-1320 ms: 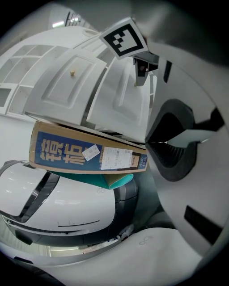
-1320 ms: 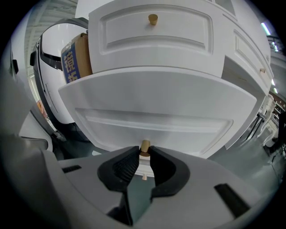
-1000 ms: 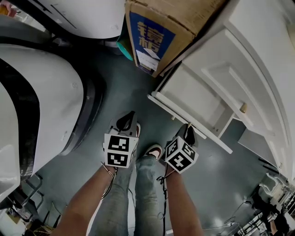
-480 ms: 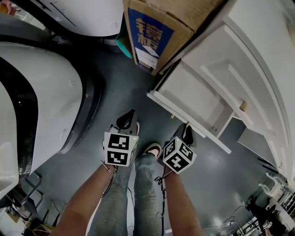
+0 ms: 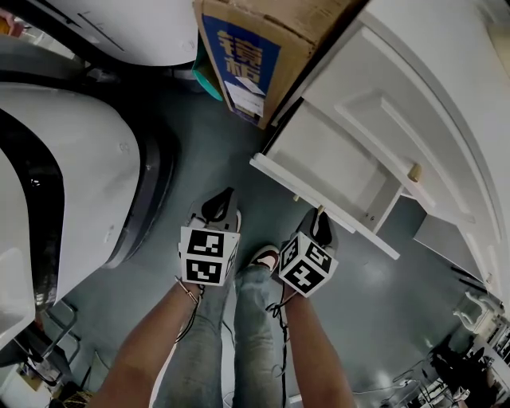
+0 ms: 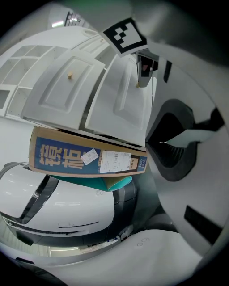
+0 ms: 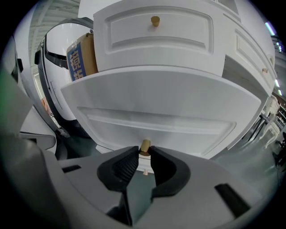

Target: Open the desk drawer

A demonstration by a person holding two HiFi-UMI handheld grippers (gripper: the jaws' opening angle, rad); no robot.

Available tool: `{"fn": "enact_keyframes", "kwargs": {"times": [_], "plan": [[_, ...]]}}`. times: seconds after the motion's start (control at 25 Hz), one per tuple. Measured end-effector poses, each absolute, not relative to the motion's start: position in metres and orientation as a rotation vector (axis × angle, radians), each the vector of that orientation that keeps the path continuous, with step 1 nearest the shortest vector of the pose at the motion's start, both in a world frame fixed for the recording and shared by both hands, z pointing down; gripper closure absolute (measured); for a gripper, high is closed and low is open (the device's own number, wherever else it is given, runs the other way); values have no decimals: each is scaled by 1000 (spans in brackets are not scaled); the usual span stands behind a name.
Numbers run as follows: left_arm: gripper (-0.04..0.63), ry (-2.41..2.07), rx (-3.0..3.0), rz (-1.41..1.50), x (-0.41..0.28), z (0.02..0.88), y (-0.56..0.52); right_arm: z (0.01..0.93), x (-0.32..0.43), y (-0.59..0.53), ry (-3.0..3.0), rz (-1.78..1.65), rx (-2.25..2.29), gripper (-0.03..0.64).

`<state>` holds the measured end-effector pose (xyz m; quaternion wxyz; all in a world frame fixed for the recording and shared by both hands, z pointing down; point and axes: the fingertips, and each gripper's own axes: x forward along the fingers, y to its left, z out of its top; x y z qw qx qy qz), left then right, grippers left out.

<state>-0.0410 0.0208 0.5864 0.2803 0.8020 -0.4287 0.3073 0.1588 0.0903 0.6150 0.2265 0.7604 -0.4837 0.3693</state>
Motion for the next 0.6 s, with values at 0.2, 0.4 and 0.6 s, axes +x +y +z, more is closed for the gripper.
{"fn": "enact_keyframes", "kwargs": {"times": [0.2,0.4,0.6], "plan": [[577,-1144,2158,829,-37,585,22,614,153,97,-1353,1087,2074,508],[577,-1143,2151,839,-34,579,30,595,147,105,-1418,1053,2040,499],[577,-1132,2154,849,-28,562,36,563,146,112,-1461,1017,2030,499]]}}
